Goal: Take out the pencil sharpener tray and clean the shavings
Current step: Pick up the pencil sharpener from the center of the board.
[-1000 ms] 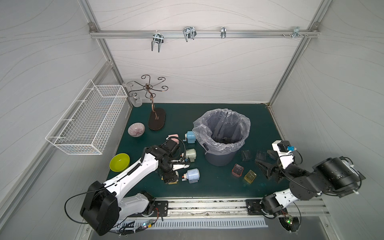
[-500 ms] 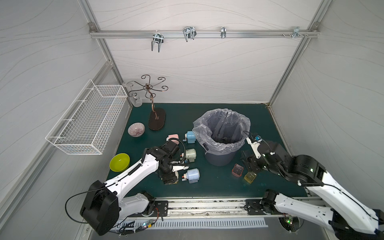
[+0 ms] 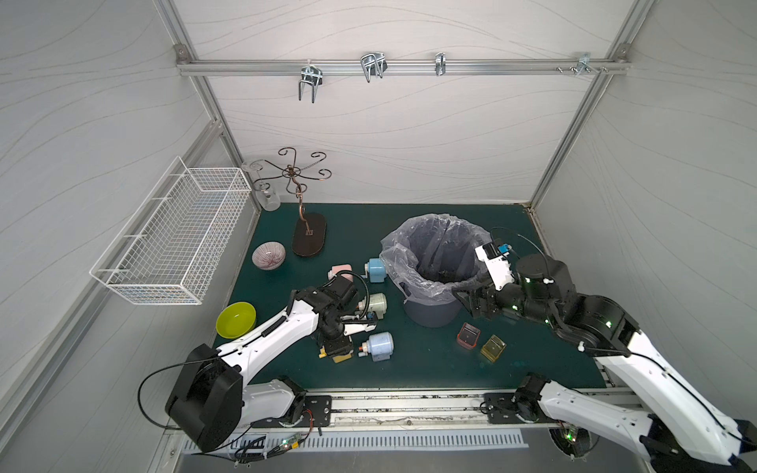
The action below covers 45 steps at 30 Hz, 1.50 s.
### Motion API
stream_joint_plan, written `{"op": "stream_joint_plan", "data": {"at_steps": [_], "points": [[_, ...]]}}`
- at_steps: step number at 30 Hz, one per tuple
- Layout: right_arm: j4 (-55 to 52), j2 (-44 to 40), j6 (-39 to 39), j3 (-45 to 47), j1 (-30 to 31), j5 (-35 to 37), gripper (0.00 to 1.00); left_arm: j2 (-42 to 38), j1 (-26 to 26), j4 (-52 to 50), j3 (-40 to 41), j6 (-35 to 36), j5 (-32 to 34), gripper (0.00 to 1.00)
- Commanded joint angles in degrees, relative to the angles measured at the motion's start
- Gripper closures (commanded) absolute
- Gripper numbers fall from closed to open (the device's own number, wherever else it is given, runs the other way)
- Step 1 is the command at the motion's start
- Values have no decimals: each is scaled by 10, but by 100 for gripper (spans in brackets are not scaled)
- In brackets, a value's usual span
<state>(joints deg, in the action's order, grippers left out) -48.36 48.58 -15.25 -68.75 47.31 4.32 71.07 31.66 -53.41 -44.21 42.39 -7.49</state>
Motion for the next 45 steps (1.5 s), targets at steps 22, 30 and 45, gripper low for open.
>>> {"op": "stream_joint_plan", "data": {"at_steps": [22, 30, 45], "points": [[5, -50, 4, 29, -19, -12, 14, -51, 24, 6, 1, -67, 28, 100], [53, -100, 40, 35, -20, -20, 8, -43, 24, -124, -116, -86, 14, 100], [328, -50, 153, 149, 116, -217, 4, -92, 73, -291, -374, -90, -107, 100]]}}
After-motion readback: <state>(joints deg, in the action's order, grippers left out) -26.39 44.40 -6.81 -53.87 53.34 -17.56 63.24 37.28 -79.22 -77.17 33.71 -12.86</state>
